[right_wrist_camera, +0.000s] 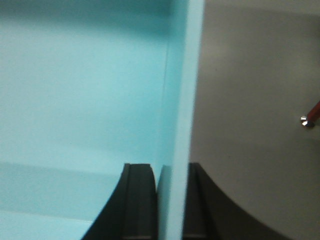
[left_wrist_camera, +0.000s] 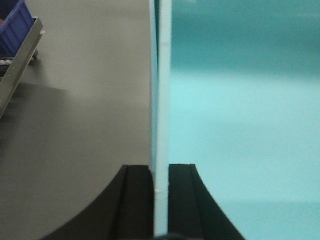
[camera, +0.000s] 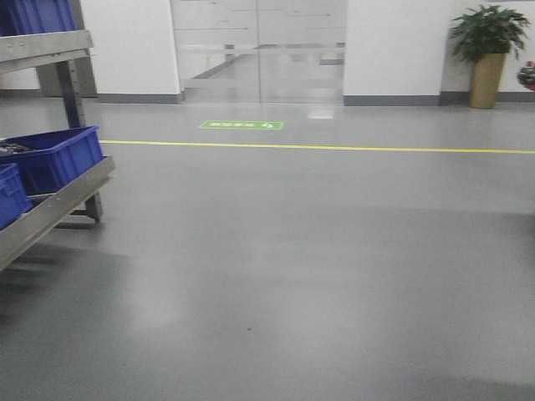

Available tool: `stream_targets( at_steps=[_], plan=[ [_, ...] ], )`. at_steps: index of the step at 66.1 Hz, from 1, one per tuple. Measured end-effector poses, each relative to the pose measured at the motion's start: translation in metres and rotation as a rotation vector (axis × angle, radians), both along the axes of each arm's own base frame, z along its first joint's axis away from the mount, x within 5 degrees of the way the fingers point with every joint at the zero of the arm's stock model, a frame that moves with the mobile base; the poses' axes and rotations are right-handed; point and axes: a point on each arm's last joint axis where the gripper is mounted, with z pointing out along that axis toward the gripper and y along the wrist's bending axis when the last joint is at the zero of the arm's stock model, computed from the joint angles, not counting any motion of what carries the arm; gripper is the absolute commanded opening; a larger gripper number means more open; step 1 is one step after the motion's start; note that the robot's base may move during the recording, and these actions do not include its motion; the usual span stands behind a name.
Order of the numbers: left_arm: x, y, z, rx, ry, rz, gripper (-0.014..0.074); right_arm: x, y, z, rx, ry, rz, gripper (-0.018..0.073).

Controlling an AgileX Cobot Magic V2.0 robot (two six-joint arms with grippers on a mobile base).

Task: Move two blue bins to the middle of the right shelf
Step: 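Drive the base to the shelf with the red-bag blue bin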

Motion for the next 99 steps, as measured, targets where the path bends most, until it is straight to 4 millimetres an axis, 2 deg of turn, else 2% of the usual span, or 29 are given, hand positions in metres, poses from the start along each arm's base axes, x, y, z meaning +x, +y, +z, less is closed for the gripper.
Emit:
stream_targets(
  at_steps=[99],
  plan=[
    [0.0001, 0.0001, 0.0002, 0.001, -0.003, 0.000, -0.0111, 0.0000, 0.0000, 0.0000, 0.001, 0.000, -0.001, -0.0165]
  ],
)
